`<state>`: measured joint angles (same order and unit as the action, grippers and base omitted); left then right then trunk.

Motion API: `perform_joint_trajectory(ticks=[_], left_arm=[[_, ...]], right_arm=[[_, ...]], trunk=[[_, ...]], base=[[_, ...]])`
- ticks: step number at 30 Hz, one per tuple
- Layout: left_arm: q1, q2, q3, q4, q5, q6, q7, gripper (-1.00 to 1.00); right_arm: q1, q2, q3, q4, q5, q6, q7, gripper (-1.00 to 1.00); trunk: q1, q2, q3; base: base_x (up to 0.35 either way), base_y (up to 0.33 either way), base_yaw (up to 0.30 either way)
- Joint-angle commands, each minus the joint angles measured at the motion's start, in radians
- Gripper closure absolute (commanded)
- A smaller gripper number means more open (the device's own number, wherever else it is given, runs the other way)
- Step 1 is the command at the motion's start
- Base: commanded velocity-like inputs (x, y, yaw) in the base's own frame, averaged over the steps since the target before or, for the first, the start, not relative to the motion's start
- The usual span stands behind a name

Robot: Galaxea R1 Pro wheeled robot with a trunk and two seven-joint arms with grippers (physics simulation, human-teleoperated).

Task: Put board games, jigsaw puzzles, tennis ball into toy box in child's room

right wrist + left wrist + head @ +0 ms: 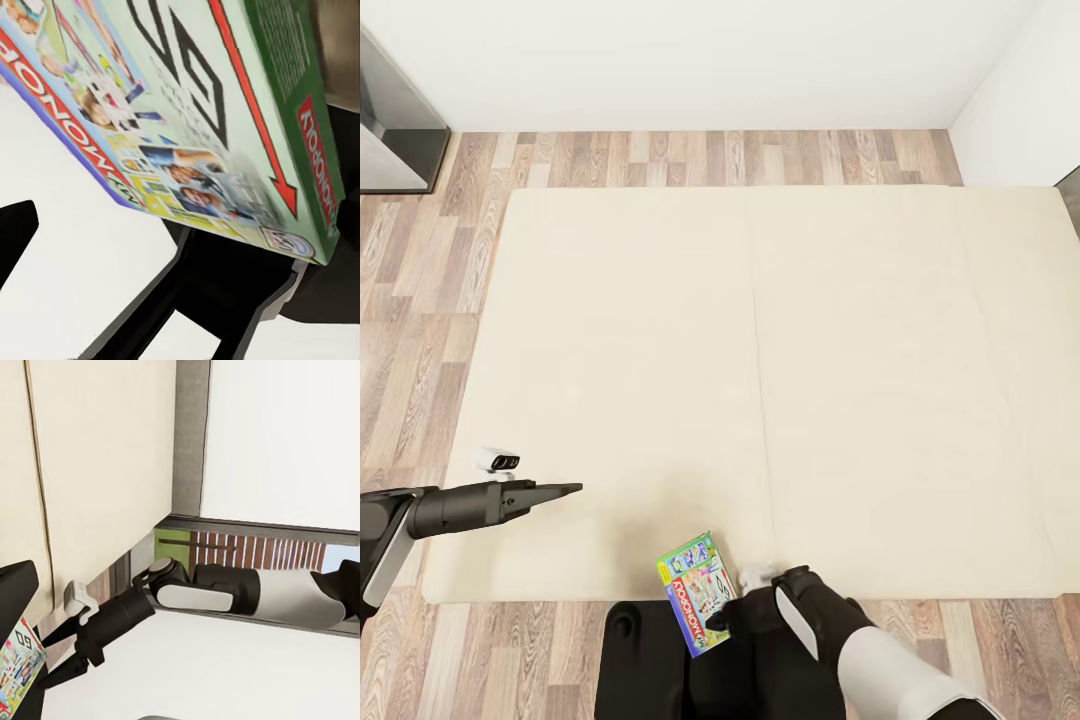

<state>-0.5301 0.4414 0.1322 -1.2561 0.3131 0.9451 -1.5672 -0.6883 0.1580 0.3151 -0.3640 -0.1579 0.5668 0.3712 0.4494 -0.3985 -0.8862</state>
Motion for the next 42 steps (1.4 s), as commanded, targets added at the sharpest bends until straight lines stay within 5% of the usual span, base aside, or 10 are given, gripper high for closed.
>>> perform_joint_trajectory(ticks=[1, 42], left_arm=[[0.0, 0.0, 0.0, 0.0, 0.0, 0.011, -0.004, -1.0], [0.001, 0.0, 0.0, 0.0, 0.0, 0.011, -0.004, -1.0]], right_arm=[[0.0, 0.001, 0.007, -0.001, -0.01, 0.003, -0.003, -1.0], [0.0, 0.017, 0.032, -0.007, -0.008, -0.008, -0.003, -1.0]], trunk=[[0.001, -0.002, -0.001], [0.001, -0.002, -0.001]], base=[[0.0, 0.0, 0.0], [0.0, 0.0, 0.0]])
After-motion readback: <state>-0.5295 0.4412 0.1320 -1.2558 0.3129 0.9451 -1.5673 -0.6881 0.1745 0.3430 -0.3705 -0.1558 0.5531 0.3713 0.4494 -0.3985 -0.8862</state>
